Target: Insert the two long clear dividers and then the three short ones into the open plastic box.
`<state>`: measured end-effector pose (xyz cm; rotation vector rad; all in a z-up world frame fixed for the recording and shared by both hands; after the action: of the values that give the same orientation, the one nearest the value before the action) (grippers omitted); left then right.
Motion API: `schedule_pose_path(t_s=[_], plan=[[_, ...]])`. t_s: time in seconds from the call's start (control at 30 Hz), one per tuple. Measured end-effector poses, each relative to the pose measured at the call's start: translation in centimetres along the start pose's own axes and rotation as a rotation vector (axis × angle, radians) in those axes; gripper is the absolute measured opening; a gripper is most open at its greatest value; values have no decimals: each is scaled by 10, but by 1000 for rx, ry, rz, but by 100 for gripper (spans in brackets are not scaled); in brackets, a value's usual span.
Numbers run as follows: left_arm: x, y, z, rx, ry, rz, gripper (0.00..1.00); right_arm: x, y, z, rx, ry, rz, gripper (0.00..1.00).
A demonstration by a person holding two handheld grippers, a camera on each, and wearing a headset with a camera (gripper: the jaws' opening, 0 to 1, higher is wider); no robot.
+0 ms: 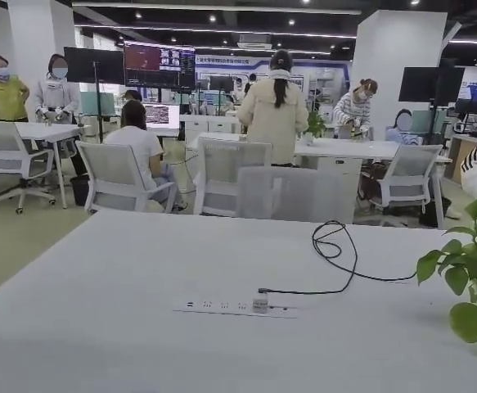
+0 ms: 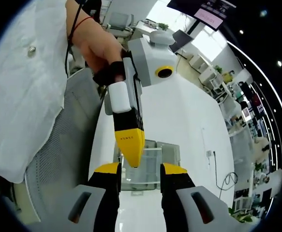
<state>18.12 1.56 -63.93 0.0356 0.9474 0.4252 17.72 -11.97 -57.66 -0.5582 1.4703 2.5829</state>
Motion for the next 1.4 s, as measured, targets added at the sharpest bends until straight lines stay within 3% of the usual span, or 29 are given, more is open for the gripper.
schedule_pose_path(t_s=[0.43, 0.6, 0.67, 0.77, 0.87, 0.93, 1.0, 1.27, 1.33, 1.4], plan=[[3, 2, -2, -12, 18, 8, 0, 0, -3, 1, 2, 10, 4, 33], [6, 4, -1, -14, 2, 12, 0, -6, 4, 4, -41, -38, 10, 35], [8, 6, -2, 7, -65, 21, 0, -10, 8, 3, -76, -79, 35, 36], [5, 8, -4, 43, -181, -9, 0, -19, 14, -1, -122, -139, 76, 34], [1, 10, -6, 70, -303, -39, 0, -27, 20, -5, -186, -221, 193, 27], [-1, 12, -9, 94, -334, -51, 0, -29, 22, -5, -222, -244, 259, 25], [-3, 13, -9, 99, -388, -75, 0, -30, 23, -7, -248, -281, 365, 22], [-17, 17, -14, 127, -579, -171, 0, -31, 15, -8, -276, -362, 572, 18], [-19, 19, -15, 130, -601, -176, 0, -29, 15, -5, -290, -365, 639, 14], [-18, 21, -14, 127, -601, -178, 0, -28, 13, -3, -277, -360, 653, 13]])
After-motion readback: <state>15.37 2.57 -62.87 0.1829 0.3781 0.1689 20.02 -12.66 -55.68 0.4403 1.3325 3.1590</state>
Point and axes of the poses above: the centre of the closed fingertips' face, and the gripper's own axes: y roughly backward along the fingers, x roughly to its left, z roughly out of its top, the point moved 10 cm from there along y, roughly backward along the fingers, and after that the axes turned 3 degrees about z, right-handed, at the moved point
